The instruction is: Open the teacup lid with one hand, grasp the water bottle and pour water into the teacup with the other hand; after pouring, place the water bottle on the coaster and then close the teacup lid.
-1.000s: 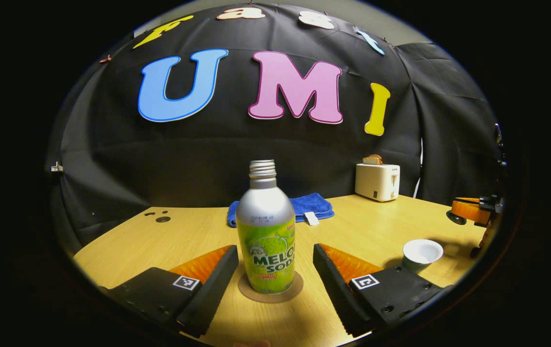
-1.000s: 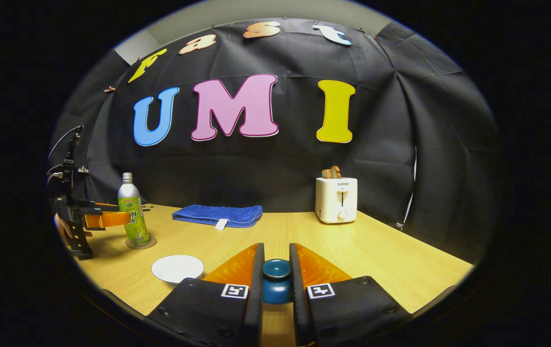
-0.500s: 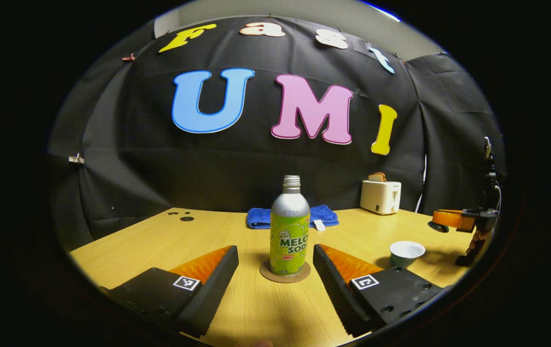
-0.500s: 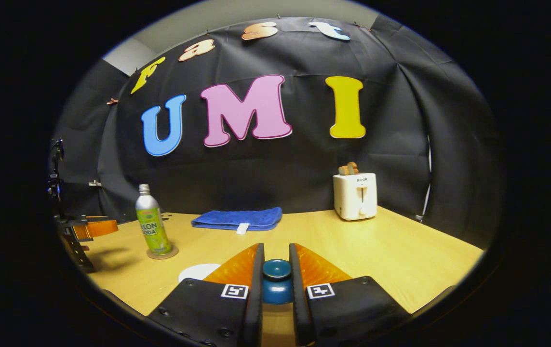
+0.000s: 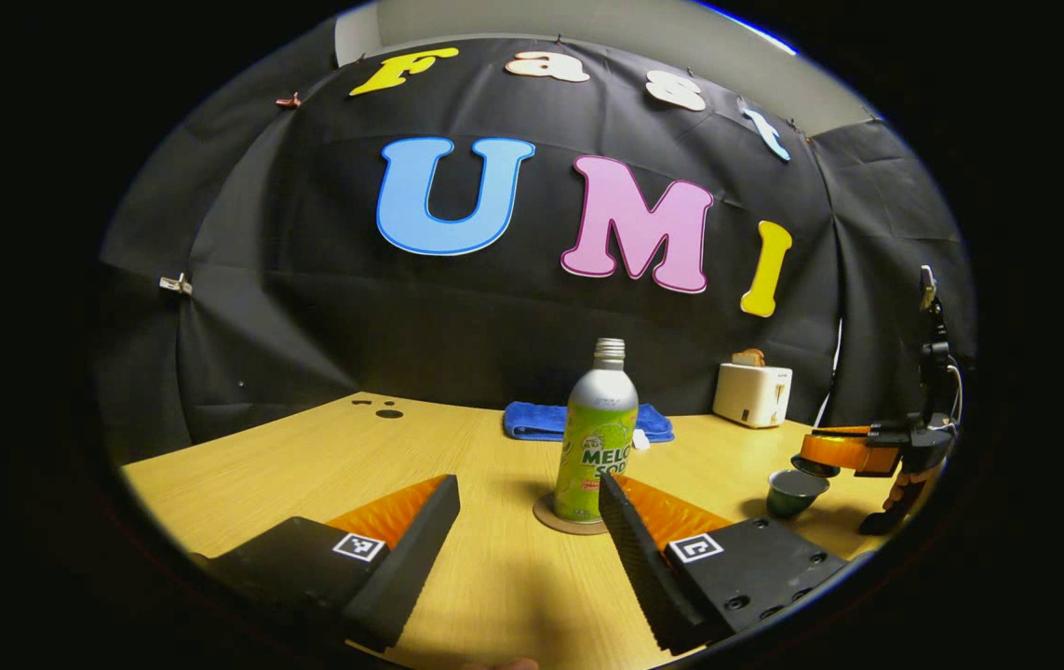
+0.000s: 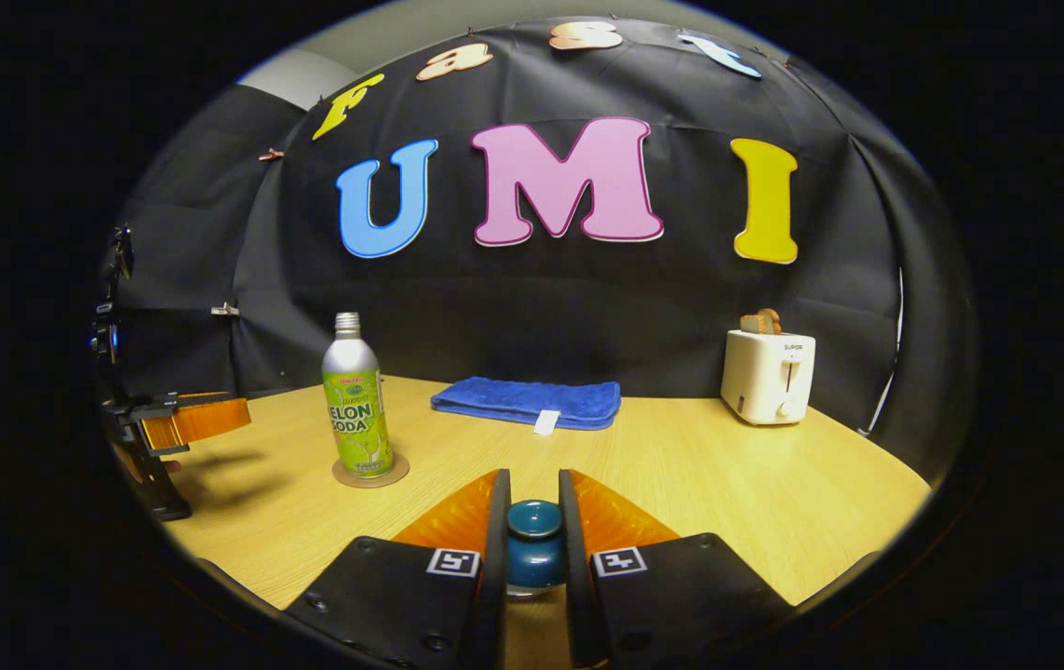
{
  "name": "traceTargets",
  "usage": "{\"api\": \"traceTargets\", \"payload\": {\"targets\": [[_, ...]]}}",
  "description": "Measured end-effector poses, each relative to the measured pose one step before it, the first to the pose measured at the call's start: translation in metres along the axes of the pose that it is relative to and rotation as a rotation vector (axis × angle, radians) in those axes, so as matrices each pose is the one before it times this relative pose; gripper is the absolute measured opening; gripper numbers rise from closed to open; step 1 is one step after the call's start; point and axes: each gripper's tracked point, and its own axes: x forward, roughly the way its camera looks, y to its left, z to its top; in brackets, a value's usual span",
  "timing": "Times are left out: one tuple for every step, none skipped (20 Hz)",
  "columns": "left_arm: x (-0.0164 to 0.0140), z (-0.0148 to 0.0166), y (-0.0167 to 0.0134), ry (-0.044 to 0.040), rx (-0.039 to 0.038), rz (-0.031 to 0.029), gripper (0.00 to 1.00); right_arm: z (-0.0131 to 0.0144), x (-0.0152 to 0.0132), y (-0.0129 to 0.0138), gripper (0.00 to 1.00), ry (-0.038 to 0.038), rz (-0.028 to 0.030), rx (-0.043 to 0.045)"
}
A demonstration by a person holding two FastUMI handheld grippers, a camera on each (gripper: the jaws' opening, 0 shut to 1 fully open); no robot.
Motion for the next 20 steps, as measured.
{"api": "traceTargets", "payload": {"targets": [[0.00043, 0.00173, -0.00064, 0.00219, 0.00330, 0.00146, 0.95, -0.00219, 0.00134, 0.00238, 0.30, 0.00649, 0.00595, 0.00068], [-0.00064, 0.00192, -0.00021, -0.00402, 0.00110, -0.00093, 0.95, -0.00239, 0.00225, 0.00126, 0.30, 0.00608, -0.00113, -0.00593], [-0.00065, 0.00009, 0.00013, 0.00557, 0.00126, 0.00014, 0.95, -0.00115, 0.00093, -0.00115, 0.30, 0.00359, -0.00306, -0.00257], [0.00118, -0.00184, 0.00092, -0.00329, 0.00616, -0.00042, 0.95, 0.00054, 0.00070, -0.00097, 0.30, 0.00368, -0.00396, -0.00392], [-0.00145, 0.00015, -0.00029, 0.00241, 0.00734, -0.00258, 0.95, -0.00048, 0.00191, -0.00006, 0.26, 0.00556, -0.00075, 0.00114], [0.00134, 0.00019, -0.00027, 0.00080, 0.01011, -0.00235, 0.95, -0.00193, 0.00153, -0.00058, 0.33, 0.01167, -0.00057, 0.00150], [-0.00079, 0.00024, -0.00002, 0.00030, 0.01227, -0.00086, 0.95, -0.00380, 0.00215, -0.00087, 0.34, 0.01752, -0.00461, 0.00076], [0.00150, -0.00108, 0.00011, 0.00151, 0.01542, -0.00120, 0.95, -0.00345, 0.00098, -0.00027, 0.30, 0.02161, -0.00295, -0.00045], [0.00047, -0.00049, -0.00113, -0.00023, 0.01573, -0.00159, 0.95, -0.00171, 0.00127, 0.00149, 0.30, 0.01579, 0.00334, -0.00262], [-0.00099, 0.00050, -0.00107, 0.00132, 0.01453, -0.00058, 0.95, -0.00056, 0.00092, 0.00133, 0.30, 0.00887, 0.00363, -0.00692], [0.00107, -0.00021, -0.00286, -0.00071, 0.01226, -0.00025, 0.95, -0.00032, -0.00007, 0.00096, 0.31, 0.00397, 0.00204, -0.00801], [-0.00129, 0.00006, -0.00110, -0.00108, -0.00259, -0.00426, 0.95, 0.00066, -0.00035, 0.00155, 0.31, 0.00251, 0.00065, -0.00992], [0.00059, 0.00071, -0.00007, 0.00100, -0.00146, 0.00138, 0.95, -0.00063, -0.00051, 0.00090, 0.31, 0.00320, 0.00134, -0.00797], [0.00003, 0.00024, 0.00177, 0.00132, -0.00250, 0.00293, 0.95, -0.00181, 0.00080, 0.00059, 0.31, 0.00607, 0.00138, -0.00495], [0.00029, -0.00060, 0.00059, -0.00063, -0.00106, 0.00231, 0.95, -0.00006, -0.00107, 0.00020, 0.32, 0.00147, -0.00174, -0.00290], [-0.00060, -0.00021, -0.00004, 0.00089, 0.00030, 0.00012, 0.95, 0.00098, -0.00095, -0.00050, 0.35, 0.00060, -0.00163, -0.00101], [0.00045, -0.00015, -0.00070, -0.00013, 0.00174, 0.00042, 0.95, -0.00068, -0.00023, 0.00011, 0.35, 0.00297, 0.00098, 0.00118], [-0.00161, 0.00004, -0.00053, -0.00036, 0.00316, 0.00041, 0.95, -0.00159, -0.00060, 0.00073, 0.38, 0.00292, 0.00358, 0.00321], [-0.00004, 0.00003, -0.00140, -0.00117, 0.00079, 0.00036, 0.95, 0.00113, -0.00192, -0.00088, 0.34, -0.00536, -0.00133, 0.00373], [-0.00069, 0.00078, -0.00117, 0.00103, 0.00015, 0.00027, 0.95, 0.00366, -0.00256, -0.00041, 0.48, -0.01774, 0.00099, 0.00380]]}}
